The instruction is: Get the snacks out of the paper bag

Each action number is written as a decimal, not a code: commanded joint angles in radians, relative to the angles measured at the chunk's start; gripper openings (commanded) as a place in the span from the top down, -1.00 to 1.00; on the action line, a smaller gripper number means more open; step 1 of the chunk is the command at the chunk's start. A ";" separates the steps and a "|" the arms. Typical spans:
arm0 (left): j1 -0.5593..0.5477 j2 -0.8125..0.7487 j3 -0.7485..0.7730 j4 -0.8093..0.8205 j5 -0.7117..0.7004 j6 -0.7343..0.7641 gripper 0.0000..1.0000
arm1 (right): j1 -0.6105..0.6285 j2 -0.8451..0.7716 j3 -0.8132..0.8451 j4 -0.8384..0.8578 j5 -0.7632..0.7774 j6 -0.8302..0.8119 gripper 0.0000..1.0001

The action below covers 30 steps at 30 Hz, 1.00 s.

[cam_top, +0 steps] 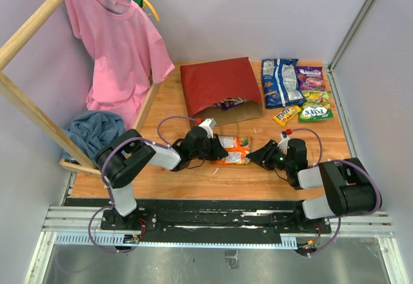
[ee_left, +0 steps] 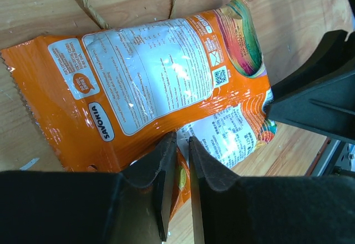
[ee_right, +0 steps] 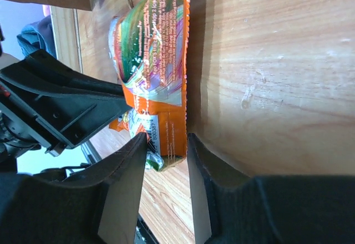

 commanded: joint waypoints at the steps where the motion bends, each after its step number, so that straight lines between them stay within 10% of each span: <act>1: 0.000 0.080 -0.076 -0.286 -0.109 0.069 0.54 | -0.043 -0.096 -0.012 -0.079 -0.030 -0.034 0.25; 30: 0.000 0.075 -0.088 -0.286 -0.110 0.066 0.54 | -0.045 -0.043 -0.029 0.286 -0.151 0.173 0.71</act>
